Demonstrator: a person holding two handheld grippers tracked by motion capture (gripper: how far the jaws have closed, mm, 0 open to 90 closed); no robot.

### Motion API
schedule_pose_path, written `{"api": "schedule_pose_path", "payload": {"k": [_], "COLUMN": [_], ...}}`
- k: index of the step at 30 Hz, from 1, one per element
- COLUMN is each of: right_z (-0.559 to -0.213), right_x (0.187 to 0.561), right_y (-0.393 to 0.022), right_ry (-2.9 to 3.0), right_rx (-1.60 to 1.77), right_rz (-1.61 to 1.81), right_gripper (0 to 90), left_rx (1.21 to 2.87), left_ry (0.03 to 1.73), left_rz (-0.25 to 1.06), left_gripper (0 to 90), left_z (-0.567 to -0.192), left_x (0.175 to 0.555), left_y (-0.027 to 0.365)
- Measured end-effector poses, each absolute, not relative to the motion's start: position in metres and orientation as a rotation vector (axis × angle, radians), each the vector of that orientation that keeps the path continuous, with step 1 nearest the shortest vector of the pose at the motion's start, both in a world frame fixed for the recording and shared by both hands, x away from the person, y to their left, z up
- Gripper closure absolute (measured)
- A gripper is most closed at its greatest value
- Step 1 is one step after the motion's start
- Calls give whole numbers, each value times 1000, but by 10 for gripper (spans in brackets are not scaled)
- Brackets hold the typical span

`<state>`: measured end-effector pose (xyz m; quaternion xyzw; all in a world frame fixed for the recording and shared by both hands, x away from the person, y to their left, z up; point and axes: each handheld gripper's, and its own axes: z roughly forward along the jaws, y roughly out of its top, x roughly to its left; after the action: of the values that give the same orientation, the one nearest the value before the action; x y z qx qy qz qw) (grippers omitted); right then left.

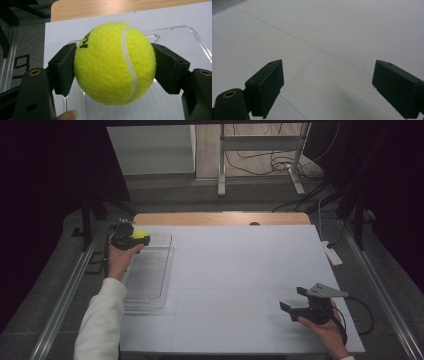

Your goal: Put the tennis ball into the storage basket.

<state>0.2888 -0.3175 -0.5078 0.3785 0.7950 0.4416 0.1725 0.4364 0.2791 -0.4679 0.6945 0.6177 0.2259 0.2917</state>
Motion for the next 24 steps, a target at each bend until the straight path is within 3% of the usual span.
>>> {"api": "schedule_pose_path", "payload": {"k": [24], "right_z": [-508], "right_x": [289], "right_y": [-318], "right_ry": [2256], "right_rx": [1074], "right_rz": [1251], "right_gripper": [109], "left_rx": [1943], "left_ry": [1675], "left_rz": [577], "left_gripper": [268], "left_z": [-480], "left_x": [444], "left_y": [276]}}
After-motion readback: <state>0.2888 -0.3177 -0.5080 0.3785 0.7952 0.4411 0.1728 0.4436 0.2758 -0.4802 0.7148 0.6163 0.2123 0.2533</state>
